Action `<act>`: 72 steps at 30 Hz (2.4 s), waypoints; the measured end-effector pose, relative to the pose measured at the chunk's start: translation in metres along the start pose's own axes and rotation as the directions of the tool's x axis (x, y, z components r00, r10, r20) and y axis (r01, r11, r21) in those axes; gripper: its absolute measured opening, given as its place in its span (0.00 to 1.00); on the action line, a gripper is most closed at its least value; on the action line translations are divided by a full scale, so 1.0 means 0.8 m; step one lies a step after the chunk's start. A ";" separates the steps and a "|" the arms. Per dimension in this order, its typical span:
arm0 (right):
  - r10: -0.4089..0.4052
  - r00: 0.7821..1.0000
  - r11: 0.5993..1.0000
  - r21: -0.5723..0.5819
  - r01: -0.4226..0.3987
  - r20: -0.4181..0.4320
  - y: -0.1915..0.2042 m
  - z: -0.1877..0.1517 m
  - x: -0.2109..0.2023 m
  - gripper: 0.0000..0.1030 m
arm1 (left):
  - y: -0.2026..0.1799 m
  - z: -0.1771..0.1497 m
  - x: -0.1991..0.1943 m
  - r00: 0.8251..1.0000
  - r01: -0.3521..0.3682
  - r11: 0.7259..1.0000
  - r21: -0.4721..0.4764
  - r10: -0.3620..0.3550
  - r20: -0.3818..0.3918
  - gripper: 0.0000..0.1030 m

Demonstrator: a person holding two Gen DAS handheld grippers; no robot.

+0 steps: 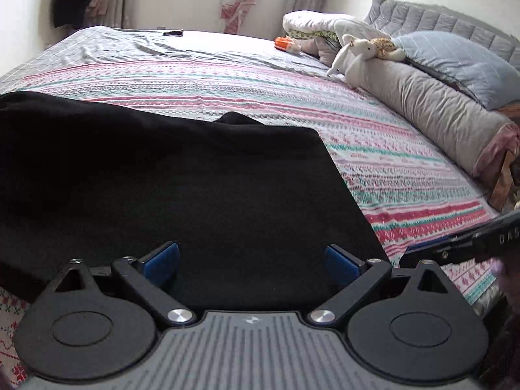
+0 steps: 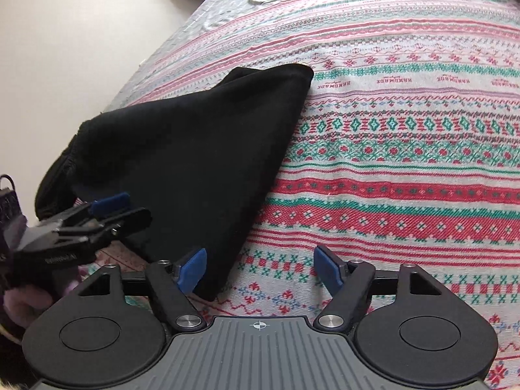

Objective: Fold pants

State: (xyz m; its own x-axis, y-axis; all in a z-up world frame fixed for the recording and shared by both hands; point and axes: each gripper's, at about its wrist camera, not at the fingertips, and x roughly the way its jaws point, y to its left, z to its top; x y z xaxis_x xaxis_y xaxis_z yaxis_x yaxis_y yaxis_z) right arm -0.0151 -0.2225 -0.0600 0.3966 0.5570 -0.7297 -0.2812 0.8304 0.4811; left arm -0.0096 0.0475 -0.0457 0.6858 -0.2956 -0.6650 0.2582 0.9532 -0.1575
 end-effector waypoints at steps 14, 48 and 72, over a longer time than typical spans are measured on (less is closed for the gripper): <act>0.189 0.977 0.974 0.142 -0.174 -0.100 0.004 -0.002 0.029 0.35 | -0.018 -0.010 0.003 0.999 -0.007 0.991 0.137 0.012 -0.031 1.00; 0.228 0.974 0.938 0.263 -0.224 0.016 0.004 0.063 0.024 0.43 | -0.110 -0.025 0.009 0.995 -0.073 0.919 0.386 0.039 0.096 0.31; 0.019 0.990 0.957 0.283 -0.058 0.141 -0.025 0.148 0.111 0.30 | -0.119 -0.034 -0.022 0.977 -0.166 0.966 0.200 0.134 0.166 0.28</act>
State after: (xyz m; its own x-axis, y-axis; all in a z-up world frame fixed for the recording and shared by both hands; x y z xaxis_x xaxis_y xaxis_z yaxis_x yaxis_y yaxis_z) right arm 0.1292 -0.1880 -0.0774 0.5102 0.5690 -0.6449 -0.0453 0.7665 0.6406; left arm -0.0643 -0.0364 -0.0387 0.8174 -0.1720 -0.5498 0.2717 0.9567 0.1047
